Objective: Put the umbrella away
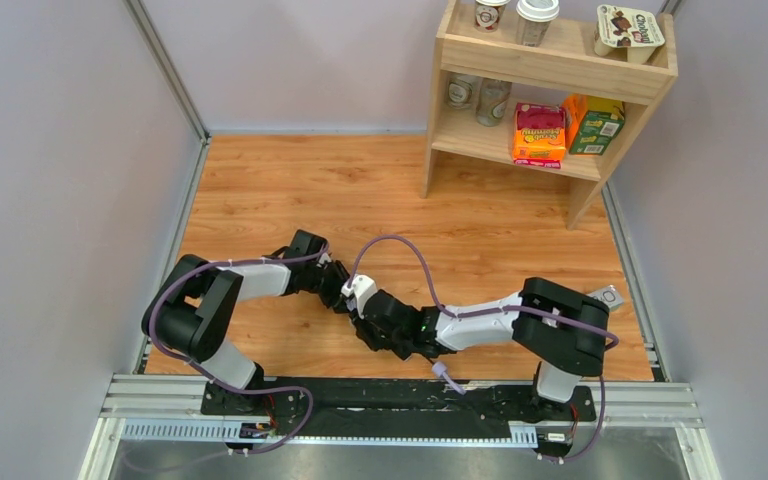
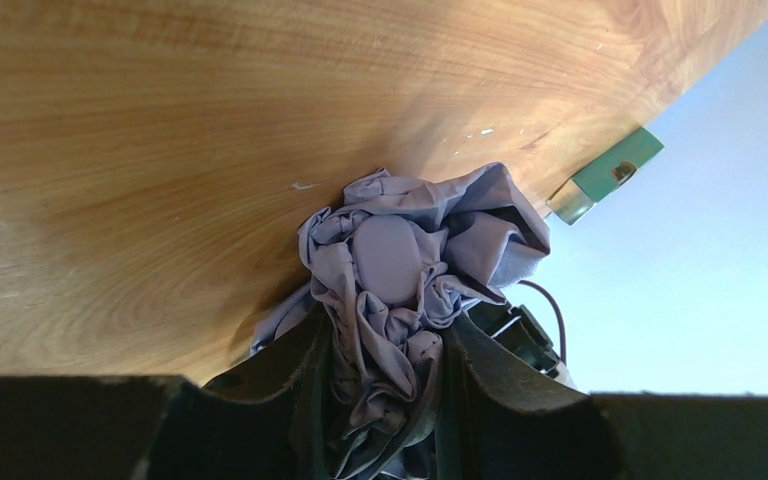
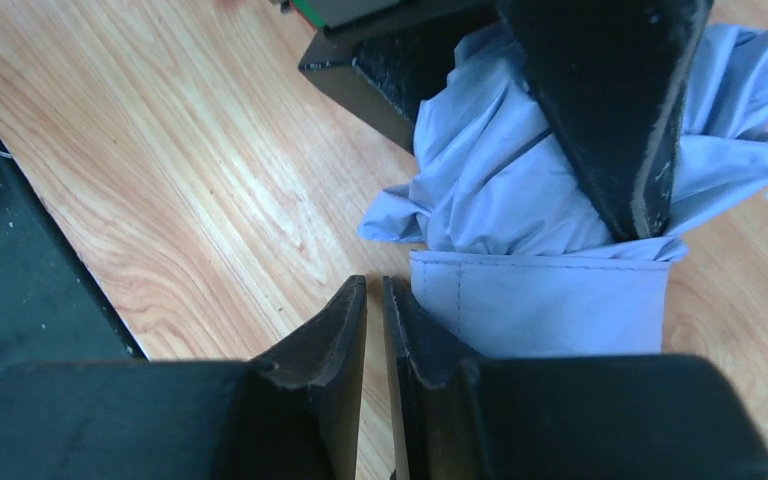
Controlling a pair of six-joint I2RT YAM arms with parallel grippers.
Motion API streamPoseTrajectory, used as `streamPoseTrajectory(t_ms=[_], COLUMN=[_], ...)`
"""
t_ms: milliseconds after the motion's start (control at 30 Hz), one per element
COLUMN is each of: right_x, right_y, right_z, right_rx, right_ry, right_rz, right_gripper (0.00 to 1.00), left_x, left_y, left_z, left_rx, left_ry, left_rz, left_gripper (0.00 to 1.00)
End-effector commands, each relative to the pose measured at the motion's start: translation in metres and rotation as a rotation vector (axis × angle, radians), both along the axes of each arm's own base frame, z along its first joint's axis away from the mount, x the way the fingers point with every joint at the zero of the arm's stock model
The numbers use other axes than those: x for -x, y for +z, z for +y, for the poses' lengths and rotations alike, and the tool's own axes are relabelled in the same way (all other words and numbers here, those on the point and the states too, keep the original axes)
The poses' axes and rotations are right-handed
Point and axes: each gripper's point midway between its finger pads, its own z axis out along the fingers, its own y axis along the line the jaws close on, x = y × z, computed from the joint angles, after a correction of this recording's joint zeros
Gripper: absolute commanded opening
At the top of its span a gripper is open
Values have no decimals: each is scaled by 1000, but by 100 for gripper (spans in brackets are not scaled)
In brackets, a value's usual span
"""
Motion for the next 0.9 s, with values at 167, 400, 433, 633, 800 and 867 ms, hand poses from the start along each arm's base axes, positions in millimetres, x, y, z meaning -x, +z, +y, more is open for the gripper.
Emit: streamPoseTrajectory(t_ms=[167, 400, 433, 633, 800, 867], right_x=[1, 27, 27, -7, -28, -29], right_y=[-28, 132, 148, 216, 226, 228], right_z=[-52, -26, -34, -97, -134, -142], right_rx=[258, -141, -165, -273, -286, -308], right_ry=[-124, -46, -60, -269, -425, -445], right_rz=[97, 111, 96, -84, -151, -157], right_gripper=[26, 57, 61, 78, 82, 83], left_x=[1, -30, -40, -85, -92, -84], left_y=[-28, 11, 28, 153, 242, 268], left_z=[27, 26, 29, 58, 69, 56], left_rx=[-144, -133, -152, -330, -512, -601], left_ry=[62, -22, -22, -59, -116, -182], left_rz=[57, -269, -367, -961, -1406, -1600], left_gripper=[0, 0, 0, 0, 0, 0])
